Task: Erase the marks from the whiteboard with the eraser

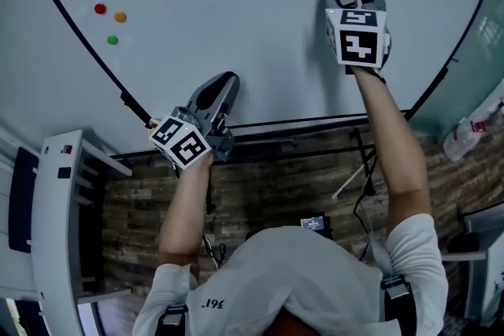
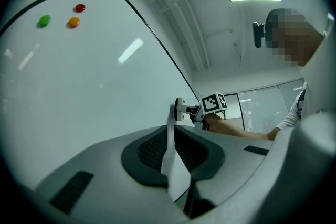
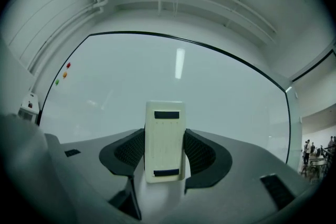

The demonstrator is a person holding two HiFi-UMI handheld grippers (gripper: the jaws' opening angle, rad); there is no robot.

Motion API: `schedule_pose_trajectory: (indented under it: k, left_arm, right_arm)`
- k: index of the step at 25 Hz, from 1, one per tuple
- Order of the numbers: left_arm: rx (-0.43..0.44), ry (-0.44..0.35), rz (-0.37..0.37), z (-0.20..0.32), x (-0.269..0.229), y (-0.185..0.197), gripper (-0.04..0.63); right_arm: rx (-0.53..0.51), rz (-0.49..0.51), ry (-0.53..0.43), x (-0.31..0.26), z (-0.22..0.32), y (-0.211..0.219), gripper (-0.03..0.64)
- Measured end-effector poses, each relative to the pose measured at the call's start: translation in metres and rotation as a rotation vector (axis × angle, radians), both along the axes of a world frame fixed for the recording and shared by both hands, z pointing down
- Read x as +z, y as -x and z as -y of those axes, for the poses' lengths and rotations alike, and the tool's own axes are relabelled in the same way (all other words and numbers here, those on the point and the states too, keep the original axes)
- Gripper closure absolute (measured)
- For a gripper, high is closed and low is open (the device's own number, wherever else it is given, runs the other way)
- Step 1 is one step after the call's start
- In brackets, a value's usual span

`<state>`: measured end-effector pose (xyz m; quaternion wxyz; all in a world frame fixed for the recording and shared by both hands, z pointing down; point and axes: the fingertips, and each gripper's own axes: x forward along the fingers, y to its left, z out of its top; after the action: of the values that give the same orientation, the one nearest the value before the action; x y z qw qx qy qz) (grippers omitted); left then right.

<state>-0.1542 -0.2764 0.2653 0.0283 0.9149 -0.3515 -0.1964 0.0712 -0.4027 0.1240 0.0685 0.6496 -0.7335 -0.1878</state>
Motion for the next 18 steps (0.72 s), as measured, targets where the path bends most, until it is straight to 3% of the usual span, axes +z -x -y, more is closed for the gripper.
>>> schedule_pose_trajectory:
  k: [18]
  left_arm:
    - [-0.073, -0.039, -0.025, -0.003, -0.009, 0.126, 0.554]
  right_arm:
    - [-0.24, -0.104, -0.072, -0.026, -0.022, 0.243, 0.367]
